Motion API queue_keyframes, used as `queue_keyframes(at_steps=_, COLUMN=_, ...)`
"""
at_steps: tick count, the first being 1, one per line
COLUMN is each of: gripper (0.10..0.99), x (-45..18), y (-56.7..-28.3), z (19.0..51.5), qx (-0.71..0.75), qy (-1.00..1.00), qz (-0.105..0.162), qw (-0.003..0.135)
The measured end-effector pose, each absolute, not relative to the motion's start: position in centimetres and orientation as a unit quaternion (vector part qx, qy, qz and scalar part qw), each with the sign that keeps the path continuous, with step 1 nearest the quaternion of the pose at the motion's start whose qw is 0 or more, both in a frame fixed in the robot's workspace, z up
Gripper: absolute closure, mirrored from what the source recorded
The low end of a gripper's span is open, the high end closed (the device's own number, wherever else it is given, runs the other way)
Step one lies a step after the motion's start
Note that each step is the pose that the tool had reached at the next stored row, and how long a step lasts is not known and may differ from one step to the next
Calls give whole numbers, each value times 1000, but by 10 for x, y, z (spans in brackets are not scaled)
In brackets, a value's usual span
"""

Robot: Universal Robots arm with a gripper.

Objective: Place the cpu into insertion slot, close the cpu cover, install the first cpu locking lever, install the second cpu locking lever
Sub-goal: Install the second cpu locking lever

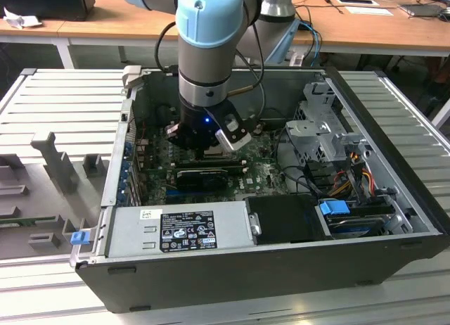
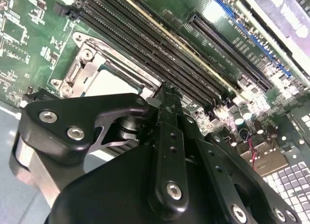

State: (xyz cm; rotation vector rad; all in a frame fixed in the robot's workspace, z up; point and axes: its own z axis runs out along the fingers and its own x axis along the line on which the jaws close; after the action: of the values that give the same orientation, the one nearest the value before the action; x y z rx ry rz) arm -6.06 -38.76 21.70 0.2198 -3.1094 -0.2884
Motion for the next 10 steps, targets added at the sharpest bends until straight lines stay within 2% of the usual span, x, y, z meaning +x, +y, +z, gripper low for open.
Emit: queue_keyframes(at_steps=10, gripper=980, x=-66, y=-400, z=215, qx=71, qy=-989, qz=-129, qw=2)
